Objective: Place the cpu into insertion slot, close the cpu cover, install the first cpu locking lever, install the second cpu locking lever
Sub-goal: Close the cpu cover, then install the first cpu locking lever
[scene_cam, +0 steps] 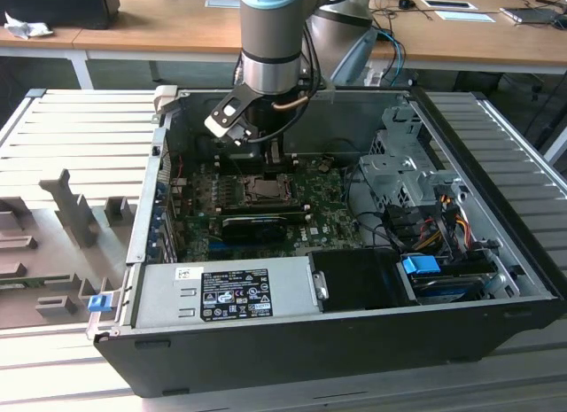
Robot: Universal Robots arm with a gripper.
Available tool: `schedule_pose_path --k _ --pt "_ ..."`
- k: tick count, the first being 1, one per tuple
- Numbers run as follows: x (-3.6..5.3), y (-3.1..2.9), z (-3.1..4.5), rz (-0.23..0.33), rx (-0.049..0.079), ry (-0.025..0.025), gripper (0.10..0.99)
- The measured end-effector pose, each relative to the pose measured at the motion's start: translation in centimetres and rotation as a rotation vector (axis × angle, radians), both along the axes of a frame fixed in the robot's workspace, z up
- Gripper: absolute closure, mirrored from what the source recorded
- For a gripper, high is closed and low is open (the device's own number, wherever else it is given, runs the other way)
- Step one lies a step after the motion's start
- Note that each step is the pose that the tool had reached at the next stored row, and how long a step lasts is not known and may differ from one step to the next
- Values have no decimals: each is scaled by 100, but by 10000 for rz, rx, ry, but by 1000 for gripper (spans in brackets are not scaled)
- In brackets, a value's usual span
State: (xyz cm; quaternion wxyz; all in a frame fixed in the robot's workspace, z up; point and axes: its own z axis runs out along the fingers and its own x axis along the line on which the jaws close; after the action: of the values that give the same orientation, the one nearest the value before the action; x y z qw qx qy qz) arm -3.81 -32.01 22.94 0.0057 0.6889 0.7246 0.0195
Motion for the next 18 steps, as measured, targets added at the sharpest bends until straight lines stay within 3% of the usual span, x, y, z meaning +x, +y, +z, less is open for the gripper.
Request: schedule_pose_path --k 11,18 --pt "-93 0 0 1 0 0 980" --pt "-93 0 77 0 -18 -2 980"
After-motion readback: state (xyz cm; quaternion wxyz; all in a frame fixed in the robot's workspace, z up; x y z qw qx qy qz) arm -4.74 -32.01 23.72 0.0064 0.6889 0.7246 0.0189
